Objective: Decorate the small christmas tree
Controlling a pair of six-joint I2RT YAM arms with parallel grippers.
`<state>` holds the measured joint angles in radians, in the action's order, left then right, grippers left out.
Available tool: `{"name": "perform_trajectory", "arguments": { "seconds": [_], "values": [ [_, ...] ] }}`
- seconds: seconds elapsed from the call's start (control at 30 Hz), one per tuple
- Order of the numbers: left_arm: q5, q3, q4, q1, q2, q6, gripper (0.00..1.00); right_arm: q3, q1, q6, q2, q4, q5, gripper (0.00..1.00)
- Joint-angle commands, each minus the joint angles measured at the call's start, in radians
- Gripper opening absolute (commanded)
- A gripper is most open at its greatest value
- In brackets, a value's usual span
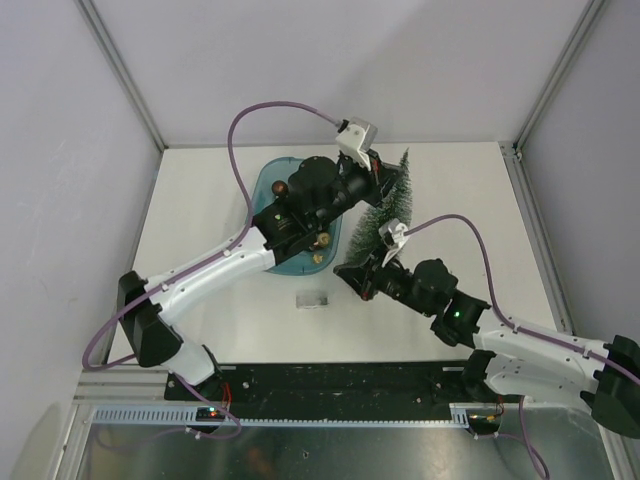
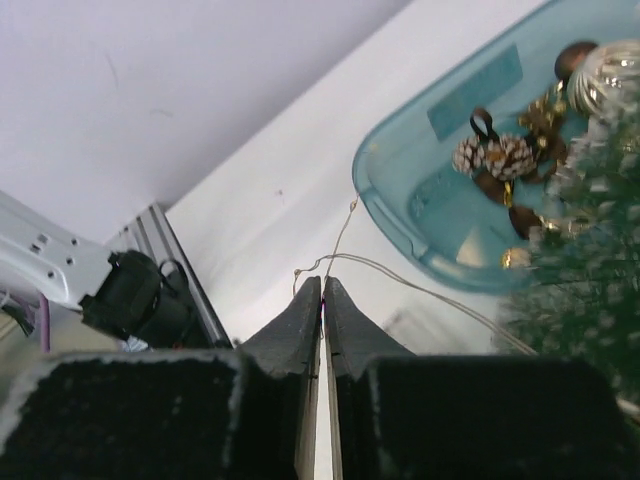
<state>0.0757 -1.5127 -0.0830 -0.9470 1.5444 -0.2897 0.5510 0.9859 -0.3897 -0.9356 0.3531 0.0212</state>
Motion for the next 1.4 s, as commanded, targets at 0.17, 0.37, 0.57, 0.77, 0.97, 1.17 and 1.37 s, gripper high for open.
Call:
{"name": "perform_trajectory", "arguments": {
  "seconds": [0.17, 0.37, 0.57, 0.77, 0.97, 1.17, 1.37],
  "values": [
    [0.023, 0.005, -0.028, 0.020, -0.060, 0.019, 0.26, -0.002, -0.009, 0.000, -0.030, 0.174, 0.057, 0.07],
    [-0.049, 0.099, -0.033, 0.060, -0.102, 0.110, 0.92, -0.004, -0.032, -0.006, -0.008, 0.121, 0.091, 0.05],
    [-0.078, 0.172, 0.019, 0.090, -0.176, 0.195, 0.99, -0.029, -0.078, -0.035, 0.007, 0.133, 0.141, 0.04],
    [-0.107, 0.321, 0.040, 0.144, -0.348, 0.318, 0.99, -0.041, -0.105, -0.052, 0.012, 0.145, 0.163, 0.04],
    [-0.371, 0.451, 0.138, 0.284, -0.537, 0.475, 1.00, -0.041, -0.117, -0.059, 0.024, 0.150, 0.167, 0.03],
    [-0.583, 0.617, 0.270, 0.321, -0.670, 0.827, 0.99, -0.040, -0.117, -0.065, 0.032, 0.167, 0.169, 0.03],
    [-0.668, 0.700, 0.272, 0.322, -0.669, 1.068, 0.93, -0.040, -0.113, -0.069, 0.027, 0.173, 0.169, 0.03]
  ]
}}
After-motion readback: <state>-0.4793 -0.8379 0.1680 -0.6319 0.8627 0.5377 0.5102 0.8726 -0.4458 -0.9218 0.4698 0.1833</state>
